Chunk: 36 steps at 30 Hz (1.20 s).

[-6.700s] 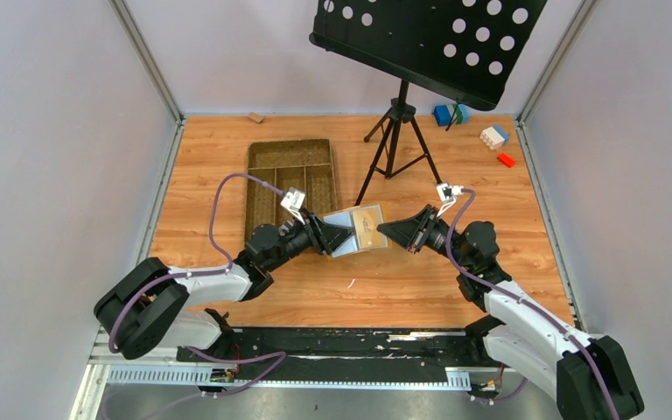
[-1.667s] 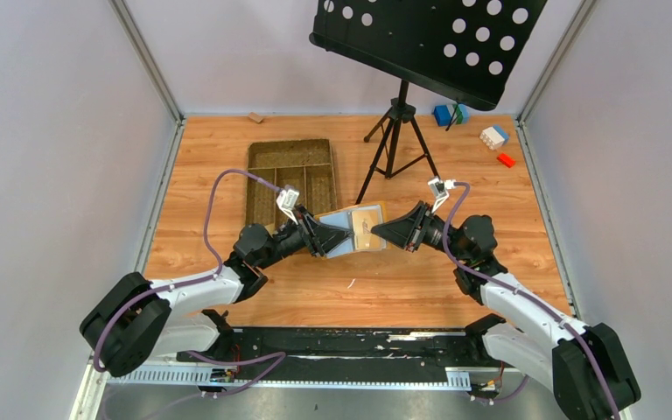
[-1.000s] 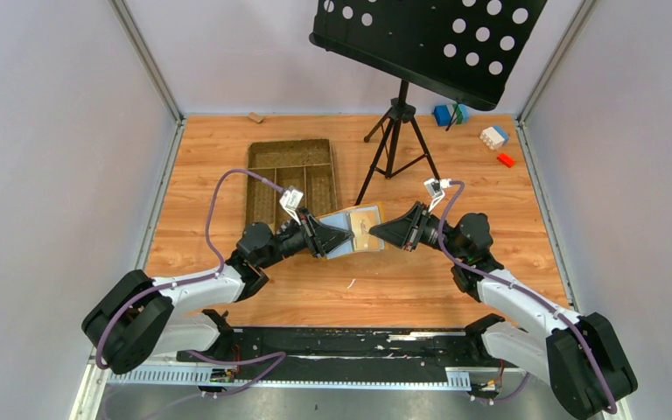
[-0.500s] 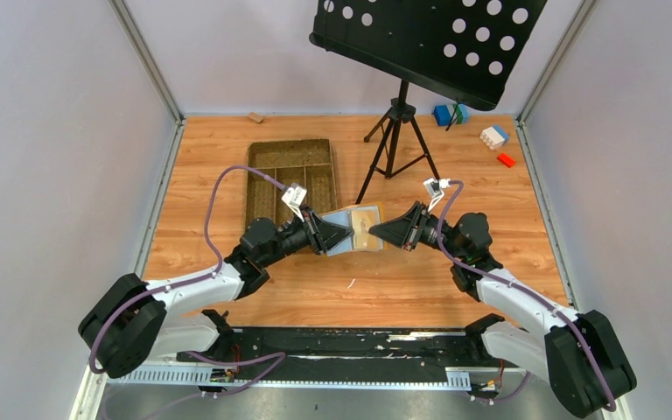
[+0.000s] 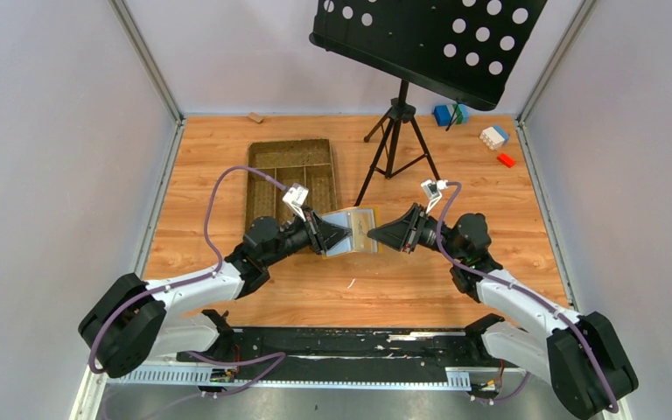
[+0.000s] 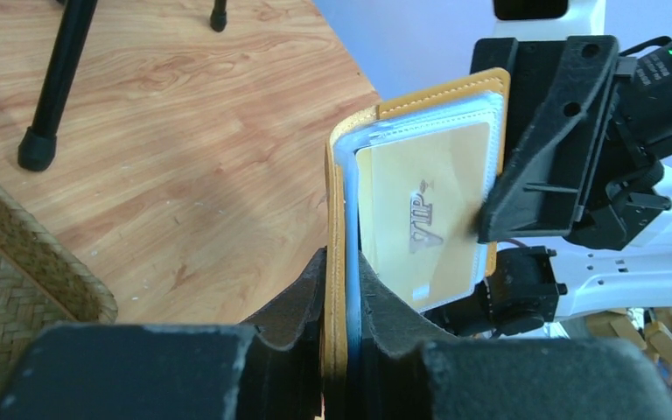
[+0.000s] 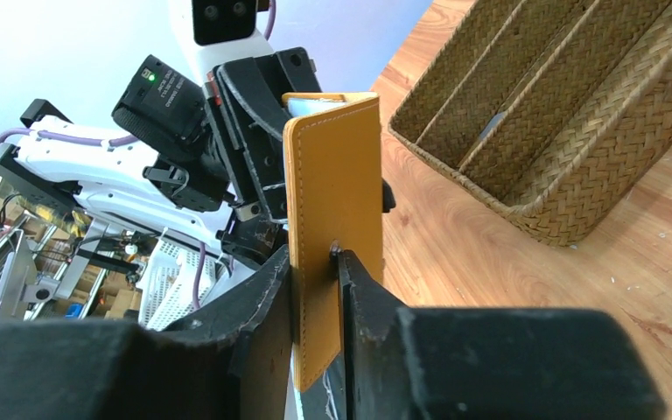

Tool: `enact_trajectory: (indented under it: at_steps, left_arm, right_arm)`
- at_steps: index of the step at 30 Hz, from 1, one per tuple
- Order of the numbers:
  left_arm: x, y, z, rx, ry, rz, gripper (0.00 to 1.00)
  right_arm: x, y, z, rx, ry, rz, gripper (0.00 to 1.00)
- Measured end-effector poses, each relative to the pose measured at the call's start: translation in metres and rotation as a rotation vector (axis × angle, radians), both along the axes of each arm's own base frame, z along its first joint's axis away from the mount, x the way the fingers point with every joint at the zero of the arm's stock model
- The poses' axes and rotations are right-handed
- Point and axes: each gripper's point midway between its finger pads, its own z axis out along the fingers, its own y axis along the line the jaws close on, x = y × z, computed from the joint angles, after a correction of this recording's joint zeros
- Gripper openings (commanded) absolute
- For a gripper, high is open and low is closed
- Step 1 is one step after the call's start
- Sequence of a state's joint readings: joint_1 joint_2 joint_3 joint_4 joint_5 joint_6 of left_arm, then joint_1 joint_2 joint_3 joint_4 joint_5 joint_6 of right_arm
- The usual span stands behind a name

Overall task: Take the credit cards out of the card holder
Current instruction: Remove the credit card from the card holder.

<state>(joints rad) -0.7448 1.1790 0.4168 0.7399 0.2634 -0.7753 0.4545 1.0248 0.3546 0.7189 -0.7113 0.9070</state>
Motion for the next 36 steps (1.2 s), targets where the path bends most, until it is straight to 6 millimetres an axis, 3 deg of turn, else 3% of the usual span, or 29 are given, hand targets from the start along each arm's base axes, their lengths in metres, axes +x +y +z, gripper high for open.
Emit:
enact_trajectory:
  at_steps: [4, 10, 15, 24, 31, 36]
  left_arm:
    - [0.003, 0.003, -0.007, 0.019, 0.02, 0.02, 0.05]
    - [0.006, 0.005, -0.007, 0.02, 0.024, 0.032, 0.04]
    - [0.006, 0.005, -0.007, 0.018, 0.028, 0.029, 0.04]
    - [0.003, 0.004, -0.006, 0.001, 0.047, 0.014, 0.04]
    - [0.005, 0.006, -0.004, -0.025, 0.082, 0.01, 0.29]
    - [0.008, 0.011, 0.01, -0.071, 0.076, 0.025, 0.47]
  right_arm:
    - [-0.003, 0.0, 0.002, 0.002, -0.006, 0.008, 0.27]
    - [-0.004, -0.001, 0.005, 0.002, -0.023, 0.005, 0.21]
    - [0.001, -0.001, 0.003, -0.021, -0.01, -0.013, 0.31]
    - [0.007, 0.0, 0.0, -0.038, 0.0, -0.024, 0.01]
    - [0.01, -0.004, -0.003, -0.054, 0.012, -0.062, 0.0]
    - [0.009, -0.009, 0.002, -0.052, 0.008, -0.082, 0.0]
